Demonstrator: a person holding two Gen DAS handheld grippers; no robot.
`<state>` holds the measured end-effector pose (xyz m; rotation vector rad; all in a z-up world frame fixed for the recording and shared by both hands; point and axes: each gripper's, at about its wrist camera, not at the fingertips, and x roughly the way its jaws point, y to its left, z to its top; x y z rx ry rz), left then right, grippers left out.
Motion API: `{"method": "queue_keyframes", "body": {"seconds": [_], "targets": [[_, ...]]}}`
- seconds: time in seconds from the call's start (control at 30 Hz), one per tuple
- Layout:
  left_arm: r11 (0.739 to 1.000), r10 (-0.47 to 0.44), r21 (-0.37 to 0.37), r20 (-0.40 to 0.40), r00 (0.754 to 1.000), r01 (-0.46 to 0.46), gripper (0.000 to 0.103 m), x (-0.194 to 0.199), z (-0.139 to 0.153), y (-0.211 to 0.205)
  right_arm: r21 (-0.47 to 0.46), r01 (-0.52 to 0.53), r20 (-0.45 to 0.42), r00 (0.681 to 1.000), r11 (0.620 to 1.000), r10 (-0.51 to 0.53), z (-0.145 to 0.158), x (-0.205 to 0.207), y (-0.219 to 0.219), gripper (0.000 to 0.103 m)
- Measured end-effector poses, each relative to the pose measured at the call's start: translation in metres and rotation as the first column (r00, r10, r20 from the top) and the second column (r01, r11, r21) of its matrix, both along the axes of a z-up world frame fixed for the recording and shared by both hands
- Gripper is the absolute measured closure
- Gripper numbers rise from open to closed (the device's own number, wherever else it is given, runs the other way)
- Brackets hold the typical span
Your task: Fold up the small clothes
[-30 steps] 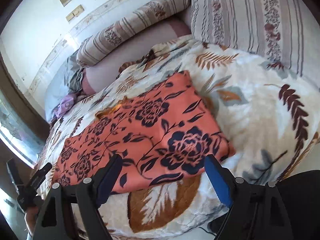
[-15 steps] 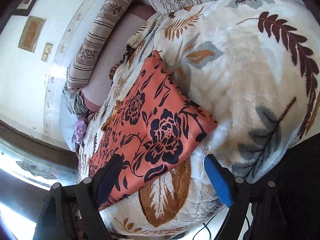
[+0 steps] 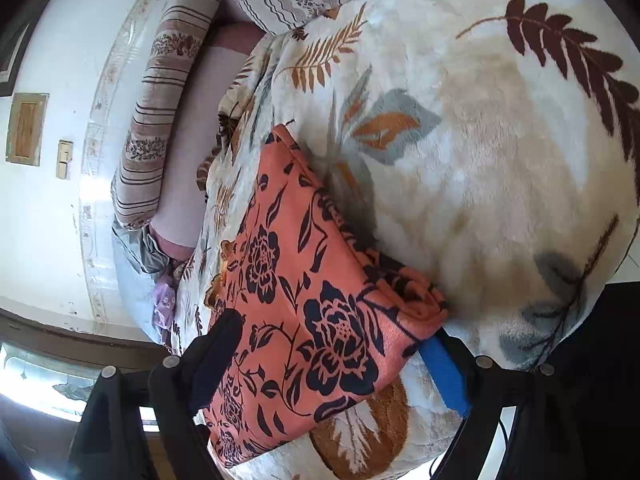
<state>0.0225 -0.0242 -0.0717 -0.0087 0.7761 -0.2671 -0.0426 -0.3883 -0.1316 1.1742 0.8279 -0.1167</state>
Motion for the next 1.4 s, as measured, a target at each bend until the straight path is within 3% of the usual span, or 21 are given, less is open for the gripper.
{"method": "queue_keyframes", "body": {"seconds": [0.07,0.13,0.17,0.3,0.37,0.4,0.43,0.47,0.5,0.53,0.67,0.77,0.83,0.93,1.03,1.13,1.17,1.23,1.33,1.4], "targets": [[1.000,0.011,0.013,-0.028,1.000,-0.010,0.004,0.010,-0.006,0.003,-0.010,-0.011,-0.016,1.000,1.000,0.011,-0.003,0.004,0.002,0.025],[0.999,0.029,0.033,-0.062,0.998,-0.027,0.004,0.018,-0.014,0.005,-0.040,-0.036,-0.015,0.999,0.999,0.035,0.001,0.008,0.006,0.060],[0.999,0.041,0.032,-0.076,0.996,-0.038,0.004,0.020,-0.016,0.006,-0.062,-0.053,-0.022,0.998,0.997,0.052,0.004,0.010,0.008,0.065],[0.999,0.030,-0.026,-0.062,0.998,-0.032,0.004,0.019,-0.010,0.002,-0.174,-0.080,-0.090,0.994,0.982,0.065,0.002,0.016,0.012,0.062],[0.999,0.014,0.031,-0.038,0.999,-0.013,0.004,0.019,-0.015,-0.006,-0.153,-0.070,-0.076,0.995,0.986,0.059,-0.002,0.017,0.010,0.058],[0.996,0.015,0.092,-0.076,0.997,-0.008,0.004,0.025,-0.027,-0.012,-0.157,-0.073,-0.069,0.996,0.985,0.062,-0.001,0.020,0.011,0.053],[0.989,0.010,0.150,-0.168,0.986,0.016,0.004,0.033,-0.047,-0.018,-0.177,-0.086,-0.068,0.995,0.981,0.075,0.002,0.022,0.014,0.049],[0.983,-0.005,0.179,-0.147,0.989,0.032,0.003,0.031,-0.055,-0.020,-0.221,-0.116,-0.073,0.992,0.968,0.102,0.006,0.028,0.019,0.050],[0.981,-0.022,0.189,-0.088,0.996,0.038,0.003,0.025,-0.051,-0.021,-0.271,-0.155,-0.082,0.987,0.950,0.138,0.009,0.034,0.025,0.056],[0.981,-0.023,0.190,-0.103,0.994,0.042,0.003,0.024,-0.049,-0.022,-0.311,-0.195,-0.109,0.980,0.930,0.168,0.010,0.041,0.030,0.078],[1.000,-0.025,-0.015,-0.094,0.995,0.023,0.004,0.021,-0.031,0.006,-0.419,-0.252,-0.166,0.966,0.872,0.199,0.029,0.057,0.047,0.089],[0.990,0.035,-0.135,-0.103,0.994,-0.049,0.004,0.026,-0.022,0.038,-0.547,-0.265,-0.098,0.962,0.794,0.254,0.077,0.066,0.084,0.090],[0.966,0.107,-0.223,-0.108,0.988,-0.129,0.004,0.032,-0.015,0.066,-0.614,-0.284,-0.041,0.943,0.736,0.330,0.109,0.074,0.121,0.090],[0.904,0.192,-0.366,-0.120,0.974,-0.223,0.004,0.039,-0.006,0.109,-0.689,-0.325,0.007,0.891,0.648,0.455,0.130,0.077,0.188,0.090],[0.820,0.191,-0.515,-0.166,0.968,-0.250,0.004,0.045,-0.010,0.141,-0.709,-0.432,-0.050,0.819,0.557,0.572,0.101,0.075,0.245,0.090],[0.716,0.131,-0.640,-0.270,0.954,-0.280,0.004,0.052,-0.029,0.155,-0.651,-0.570,-0.178,0.756,0.501,0.630,0.043,0.082,0.276,0.090],[0.702,0.121,-0.651,-0.291,0.949,-0.289,0.004,0.053,-0.033,0.155,-0.636,-0.590,-0.192,0.746,0.498,0.638,0.030,0.082,0.280,0.090],[0.701,0.112,-0.655,-0.288,0.951,-0.281,0.005,0.056,-0.032,0.153,-0.672,-0.569,-0.184,0.749,0.475,0.637,0.034,0.077,0.283,0.090],[0.683,0.075,-0.692,-0.254,0.964,-0.235,0.005,0.059,-0.024,0.147,-0.640,-0.581,-0.165,0.743,0.502,0.649,0.041,0.079,0.272,0.090],[0.688,0.051,-0.690,-0.265,0.963,-0.226,0.005,0.065,-0.023,0.137,-0.622,-0.585,-0.148,0.741,0.521,0.655,0.040,0.078,0.266,0.090]]}}
